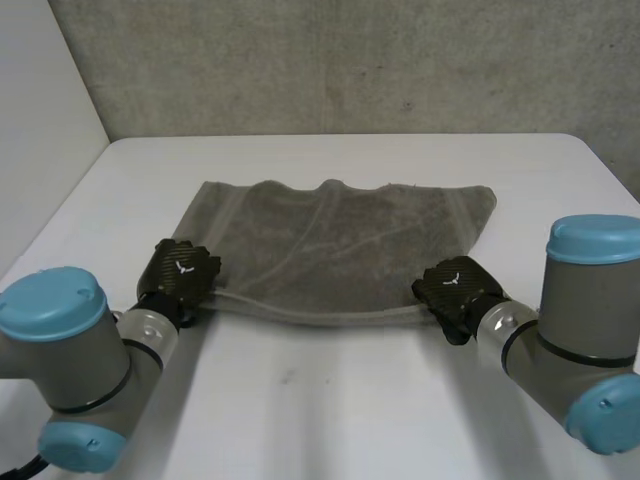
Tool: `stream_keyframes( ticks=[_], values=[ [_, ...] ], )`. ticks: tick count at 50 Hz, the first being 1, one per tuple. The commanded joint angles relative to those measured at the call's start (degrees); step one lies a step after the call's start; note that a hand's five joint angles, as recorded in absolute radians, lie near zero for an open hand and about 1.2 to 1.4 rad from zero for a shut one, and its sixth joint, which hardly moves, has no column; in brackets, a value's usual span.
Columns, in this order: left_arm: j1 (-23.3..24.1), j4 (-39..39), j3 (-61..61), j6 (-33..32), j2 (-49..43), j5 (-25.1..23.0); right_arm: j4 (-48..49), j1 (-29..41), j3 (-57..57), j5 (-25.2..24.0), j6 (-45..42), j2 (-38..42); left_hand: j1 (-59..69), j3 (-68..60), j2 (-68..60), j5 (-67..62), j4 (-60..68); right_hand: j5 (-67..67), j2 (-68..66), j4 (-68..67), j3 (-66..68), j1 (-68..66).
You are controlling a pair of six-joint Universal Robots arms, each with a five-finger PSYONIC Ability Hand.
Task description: Fold the laundry
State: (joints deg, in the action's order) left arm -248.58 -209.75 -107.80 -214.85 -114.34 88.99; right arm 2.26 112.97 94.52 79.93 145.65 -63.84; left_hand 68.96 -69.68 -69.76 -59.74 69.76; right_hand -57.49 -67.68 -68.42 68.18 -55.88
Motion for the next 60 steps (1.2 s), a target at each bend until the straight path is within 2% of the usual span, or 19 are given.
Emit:
stream_keyframes(
  ticks=[1,5,8,12,17,37,49,60],
  values=[
    [-0.33,0.22,-0.93,0.22,3.42,0.31,-0.77,-2.5,2.07,-2.5,9.57,-5.07,11.04,-10.32,-10.24,-10.26,10.24,35.03,35.23,35.96,-35.72,23.42],
    [-1.3,0.31,-1.1,0.22,4.47,0.4,-0.07,-7.58,3.12,-4.25,20.96,-7.52,11.04,-10.32,-10.24,-10.26,10.24,36.72,36.91,37.65,-37.4,25.1],
    [-1.47,0.31,-1.1,0.4,5.44,0.4,-0.5,-10.65,2.42,-7.15,25.2,-7.7,11.04,-10.32,-10.24,-10.26,10.24,36.04,36.24,36.98,-36.73,24.43],
    [-2.79,1.1,-1.54,0.84,8.51,0.22,-1.12,-13.64,1.72,-9.52,25.92,-7.7,11.04,-10.32,-10.24,-10.26,10.24,35.87,36.07,36.81,-36.56,24.26],
    [-3.14,1.54,-2.07,1.54,10.45,0.22,-2.09,-14.36,1.81,-10.76,25.57,-5.51,11.04,-10.32,-10.24,-10.26,10.24,34.37,34.56,35.3,-35.05,22.75],
    [-4.02,1.45,-2.59,1.81,9.93,-0.13,-0.68,-13.75,1.81,-9.97,24.51,-1.73,11.04,-10.32,-10.24,-10.26,10.24,37.22,37.41,38.15,-37.91,25.61],
    [-4.2,1.45,-2.59,1.81,9.75,-0.13,0.46,-13.57,2.42,-9.71,10.2,-0.41,11.04,-10.32,-10.24,-10.26,10.24,30.34,30.53,31.27,-31.03,18.73],
    [-4.11,1.45,-2.68,1.81,9.31,-0.13,5.64,-13.66,1.54,-9.45,8.87,2.4,11.04,-10.32,-10.24,-10.26,10.24,23.1,23.3,24.03,-23.79,11.49]
  ],
)
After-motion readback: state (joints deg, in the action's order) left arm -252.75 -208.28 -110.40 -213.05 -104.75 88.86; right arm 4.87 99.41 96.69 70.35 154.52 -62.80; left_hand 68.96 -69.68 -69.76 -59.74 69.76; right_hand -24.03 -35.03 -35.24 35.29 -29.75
